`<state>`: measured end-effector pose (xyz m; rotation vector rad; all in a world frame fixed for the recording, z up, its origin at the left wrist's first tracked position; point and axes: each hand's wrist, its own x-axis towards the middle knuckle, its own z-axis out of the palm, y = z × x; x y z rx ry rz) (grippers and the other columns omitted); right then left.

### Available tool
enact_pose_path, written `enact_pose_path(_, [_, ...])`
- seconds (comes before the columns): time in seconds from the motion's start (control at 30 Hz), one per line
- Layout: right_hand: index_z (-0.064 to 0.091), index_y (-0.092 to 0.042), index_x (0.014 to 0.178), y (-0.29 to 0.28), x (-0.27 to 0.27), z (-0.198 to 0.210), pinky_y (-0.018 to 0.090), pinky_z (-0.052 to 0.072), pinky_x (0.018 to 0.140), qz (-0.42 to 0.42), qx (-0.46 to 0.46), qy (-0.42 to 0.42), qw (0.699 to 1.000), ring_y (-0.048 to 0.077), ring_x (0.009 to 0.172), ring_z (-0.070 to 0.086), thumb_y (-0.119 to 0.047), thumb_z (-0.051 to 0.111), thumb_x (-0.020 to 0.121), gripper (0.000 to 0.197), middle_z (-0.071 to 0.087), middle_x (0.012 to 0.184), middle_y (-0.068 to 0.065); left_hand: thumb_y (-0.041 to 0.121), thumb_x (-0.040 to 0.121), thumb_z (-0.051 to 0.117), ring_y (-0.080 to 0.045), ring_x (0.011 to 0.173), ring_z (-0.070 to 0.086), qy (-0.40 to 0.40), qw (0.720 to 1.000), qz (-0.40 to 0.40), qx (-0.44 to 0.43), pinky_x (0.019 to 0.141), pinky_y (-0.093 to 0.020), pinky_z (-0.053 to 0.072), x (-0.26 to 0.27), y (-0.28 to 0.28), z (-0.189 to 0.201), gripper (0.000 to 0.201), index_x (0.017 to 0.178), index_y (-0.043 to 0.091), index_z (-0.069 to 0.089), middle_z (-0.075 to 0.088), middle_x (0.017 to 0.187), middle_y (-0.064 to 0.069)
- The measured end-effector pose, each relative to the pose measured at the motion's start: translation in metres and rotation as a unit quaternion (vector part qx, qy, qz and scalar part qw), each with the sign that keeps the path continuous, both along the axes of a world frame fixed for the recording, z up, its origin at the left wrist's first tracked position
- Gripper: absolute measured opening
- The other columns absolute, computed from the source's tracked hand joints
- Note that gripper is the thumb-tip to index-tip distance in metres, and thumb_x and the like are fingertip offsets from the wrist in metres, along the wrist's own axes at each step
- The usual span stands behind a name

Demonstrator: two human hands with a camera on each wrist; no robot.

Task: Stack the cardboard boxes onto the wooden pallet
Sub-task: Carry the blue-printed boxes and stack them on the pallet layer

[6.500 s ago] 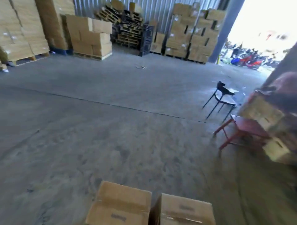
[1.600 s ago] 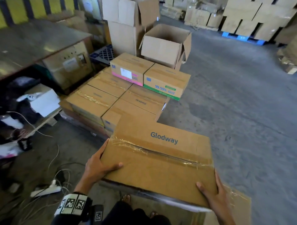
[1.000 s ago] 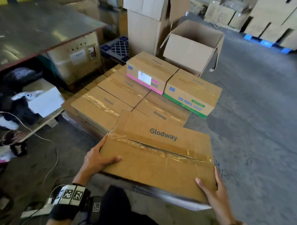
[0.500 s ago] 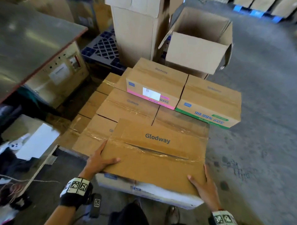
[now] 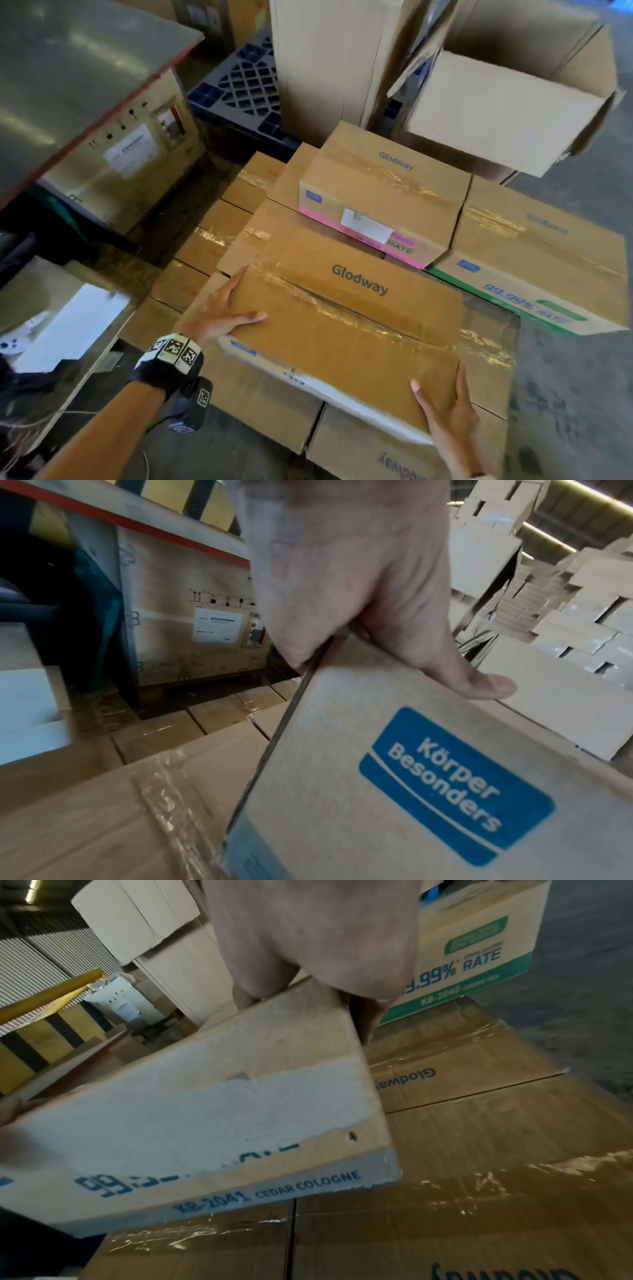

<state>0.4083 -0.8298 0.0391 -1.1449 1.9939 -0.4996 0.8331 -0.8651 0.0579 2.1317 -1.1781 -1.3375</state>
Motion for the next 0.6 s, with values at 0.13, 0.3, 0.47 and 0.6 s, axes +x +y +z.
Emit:
enact_pose_path(0.13, [0.012,-0.029,0.161,-0.041,0.019,-0.041,0.039,0.029,0.118,0.0,-0.059,-0.014,0.998,0.03,0.145,0.037,-0.08,0.066,0.05,0.133,0.033,0.161,0.009,0.04,0.072,0.083,-0.01,0.111,0.049,-0.007,0.999,-0.024,-0.028,0.083,-0.011,0.045,0.013,-0.049,-0.039,0.113,0.158,0.039,0.009,0.036,0.154,0.003])
enact_pose_path(0.3, [0.015,-0.022,0.161,-0.075,0.039,-0.086,0.035,0.036,0.106,0.001,-0.113,0.009,0.994,0.037,0.137,0.046,-0.098,0.054,0.049,0.14,0.04,0.155,0.019,0.046,0.072,0.081,-0.027,0.137,0.04,-0.047,0.997,-0.045,-0.036,0.111,-0.048,0.036,0.027,-0.094,-0.079,0.114,0.158,0.04,0.006,0.023,0.163,0.0])
enact_pose_path(0.47, [0.015,-0.017,0.16,-0.095,0.048,-0.111,0.045,0.045,0.1,-0.001,-0.117,0.045,0.992,0.044,0.127,0.052,-0.083,0.059,0.059,0.128,0.044,0.149,0.028,0.034,0.076,0.082,-0.013,0.128,0.037,-0.05,0.996,-0.034,-0.071,0.112,-0.045,0.032,0.034,-0.116,-0.103,0.11,0.158,0.037,0.009,0.028,0.16,-0.001])
enact_pose_path(0.6, [0.012,-0.016,0.16,-0.109,0.054,-0.131,0.039,0.036,0.105,-0.012,-0.122,0.034,0.992,0.044,0.133,0.048,-0.093,0.052,0.057,0.135,0.035,0.156,0.023,0.04,0.073,0.081,-0.008,0.122,0.038,-0.046,0.994,-0.038,-0.087,0.107,-0.044,0.039,0.038,-0.137,-0.119,0.111,0.156,0.044,0.008,0.026,0.162,0.0])
